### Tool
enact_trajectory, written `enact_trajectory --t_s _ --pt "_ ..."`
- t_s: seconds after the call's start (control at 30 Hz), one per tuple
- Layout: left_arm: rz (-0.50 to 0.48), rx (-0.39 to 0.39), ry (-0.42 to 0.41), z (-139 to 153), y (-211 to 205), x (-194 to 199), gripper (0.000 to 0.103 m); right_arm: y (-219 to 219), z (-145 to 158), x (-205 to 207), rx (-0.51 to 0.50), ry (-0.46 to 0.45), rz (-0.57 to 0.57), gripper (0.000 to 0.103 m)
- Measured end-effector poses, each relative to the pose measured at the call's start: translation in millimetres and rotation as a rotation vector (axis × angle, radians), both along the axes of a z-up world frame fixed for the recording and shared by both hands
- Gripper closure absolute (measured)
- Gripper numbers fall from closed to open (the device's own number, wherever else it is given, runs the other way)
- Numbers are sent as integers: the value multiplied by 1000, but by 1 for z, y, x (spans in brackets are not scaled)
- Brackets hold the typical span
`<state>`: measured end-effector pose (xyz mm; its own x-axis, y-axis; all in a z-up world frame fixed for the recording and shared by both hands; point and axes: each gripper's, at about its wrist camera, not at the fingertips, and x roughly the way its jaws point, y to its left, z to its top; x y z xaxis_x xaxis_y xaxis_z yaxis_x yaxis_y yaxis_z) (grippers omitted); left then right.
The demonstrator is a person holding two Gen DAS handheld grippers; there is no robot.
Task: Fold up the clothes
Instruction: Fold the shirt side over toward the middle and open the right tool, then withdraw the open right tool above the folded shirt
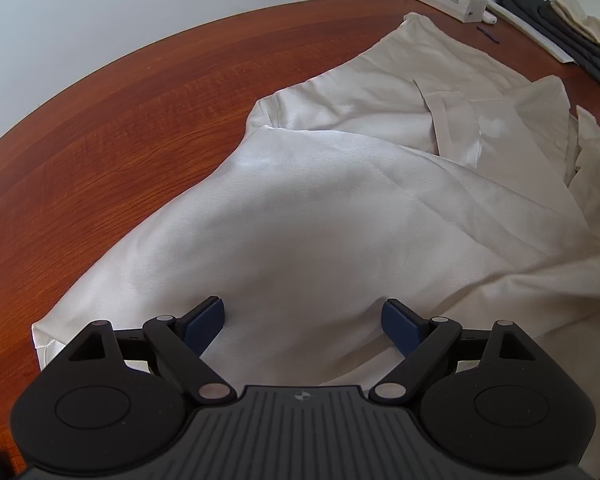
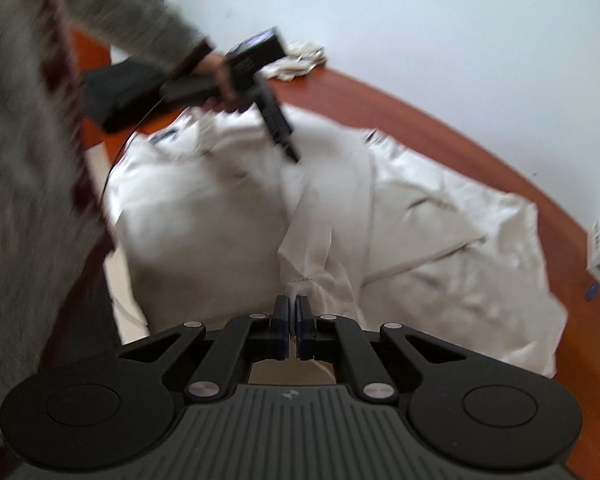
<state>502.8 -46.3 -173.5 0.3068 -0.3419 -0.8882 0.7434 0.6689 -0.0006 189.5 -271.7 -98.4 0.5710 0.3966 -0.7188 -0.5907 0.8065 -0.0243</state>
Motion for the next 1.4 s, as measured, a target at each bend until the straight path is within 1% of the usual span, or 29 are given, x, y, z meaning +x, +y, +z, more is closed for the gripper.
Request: enact_trajectory --t_s 0.1,0.13,0.17,0.23,0.3,0.33,0.4,0.53,0.73,0.8,0.9,0.97,1.03,1.1,1.2,1.4 --pt "-3 2 -1 0 0 0 15 4 -15 -12 -11 38 -15 98" --pt "-4 2 -1 0 -1 0 15 4 -20 -16 -13 50 -23 96" --pt "-4 2 -2 0 0 0 15 4 -24 -20 -14 65 -33 92" --pt "-8 0 -3 0 0 0 15 3 -29 -26 -17 90 -44 92" --pt "-10 -3 -6 0 1 0 15 2 -31 -34 -14 109 -64 87" --pt "-9 -3 -8 0 2 0 15 2 -31 -36 -12 113 -70 87" --pt "-6 3 -20 0 3 -3 15 0 -31 -41 -2 117 -94 80" --pt "-2 -22 -57 7 10 -14 15 -1 -27 -44 28 99 -168 80" --pt "-1 -62 -125 27 31 -49 15 2 -27 -37 39 76 -253 73" --pt "-2 -73 -147 34 40 -66 15 4 -25 -35 41 66 -280 70" --pt "1 -90 -172 45 53 -92 15 5 -20 -30 78 67 -354 67" --pt "5 -95 -188 50 62 -111 15 5 -15 -27 106 64 -397 63" --pt "11 -102 -200 55 70 -126 15 7 -10 -25 126 59 -440 61" --pt "30 -114 -214 59 80 -147 15 9 -7 -23 130 48 -471 57" --pt "66 -122 -216 63 92 -170 15 12 -4 -23 138 38 -501 54" --pt "157 -124 -226 70 109 -204 15 19 0 -20 105 56 -595 52"
